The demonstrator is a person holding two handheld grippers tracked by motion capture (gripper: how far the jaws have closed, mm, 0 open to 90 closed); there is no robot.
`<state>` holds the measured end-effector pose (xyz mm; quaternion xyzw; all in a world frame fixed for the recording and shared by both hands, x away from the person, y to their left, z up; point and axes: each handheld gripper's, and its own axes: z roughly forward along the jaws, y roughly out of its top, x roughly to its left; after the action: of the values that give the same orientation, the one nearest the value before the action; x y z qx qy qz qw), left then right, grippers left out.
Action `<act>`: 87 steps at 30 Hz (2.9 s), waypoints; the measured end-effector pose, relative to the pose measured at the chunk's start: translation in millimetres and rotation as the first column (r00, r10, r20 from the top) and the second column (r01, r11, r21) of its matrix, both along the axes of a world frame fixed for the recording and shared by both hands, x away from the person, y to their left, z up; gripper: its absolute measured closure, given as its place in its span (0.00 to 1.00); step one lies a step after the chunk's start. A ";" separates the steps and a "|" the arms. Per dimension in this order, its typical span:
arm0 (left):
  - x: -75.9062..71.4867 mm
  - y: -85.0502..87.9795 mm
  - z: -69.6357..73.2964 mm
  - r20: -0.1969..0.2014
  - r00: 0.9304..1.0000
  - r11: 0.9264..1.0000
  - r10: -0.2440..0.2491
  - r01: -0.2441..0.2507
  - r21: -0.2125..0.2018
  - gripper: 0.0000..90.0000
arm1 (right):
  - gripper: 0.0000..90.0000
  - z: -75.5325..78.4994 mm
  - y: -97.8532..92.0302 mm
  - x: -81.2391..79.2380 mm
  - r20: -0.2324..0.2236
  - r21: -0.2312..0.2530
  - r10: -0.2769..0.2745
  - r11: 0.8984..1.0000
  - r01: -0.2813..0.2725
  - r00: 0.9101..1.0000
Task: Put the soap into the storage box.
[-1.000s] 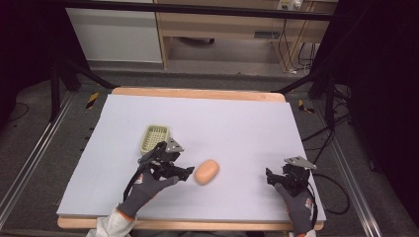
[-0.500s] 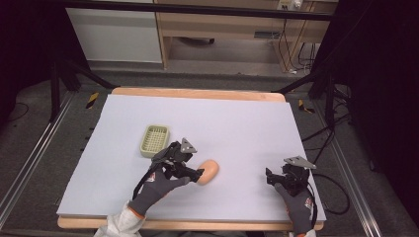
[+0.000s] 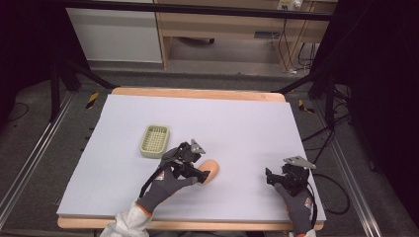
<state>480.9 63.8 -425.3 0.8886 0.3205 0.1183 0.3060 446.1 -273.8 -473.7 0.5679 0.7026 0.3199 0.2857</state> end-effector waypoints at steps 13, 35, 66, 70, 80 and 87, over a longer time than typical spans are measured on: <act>5.9 -11.3 -9.4 -0.012 1.000 0.999 -0.018 0.019 0.050 0.21 | 0.09 -0.3 0.7 0.3 -0.003 -0.002 0.000 1.000 0.000 1.000; 16.7 -29.8 -24.8 -0.076 0.996 0.992 -0.038 0.046 0.119 0.21 | 0.09 -0.5 1.2 0.6 -0.010 -0.002 -0.001 1.000 0.001 1.000; 19.1 -36.3 -33.9 -0.117 0.993 0.989 -0.019 0.036 0.142 0.33 | 0.09 -0.7 1.4 0.8 -0.012 -0.006 -0.003 1.000 0.002 1.000; 18.9 -36.6 -33.7 -0.117 0.993 0.989 -0.018 0.035 0.143 0.34 | 0.09 -0.7 1.4 0.9 -0.013 -0.003 -0.003 1.000 0.003 1.000; 16.9 -35.9 -32.5 -0.108 0.994 0.987 -0.025 0.041 0.154 0.34 | 0.09 -0.7 1.3 1.0 -0.014 -0.004 -0.005 1.000 0.005 1.000; 12.9 -29.8 -23.4 -0.099 0.995 0.991 -0.025 0.038 0.127 0.35 | 0.09 -0.7 1.3 1.0 -0.014 -0.003 -0.005 1.000 0.005 1.000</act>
<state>493.7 34.0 -448.7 0.9162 0.3125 0.0905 0.2341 447.1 -272.5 -474.5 0.5714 0.7037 0.3140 0.2824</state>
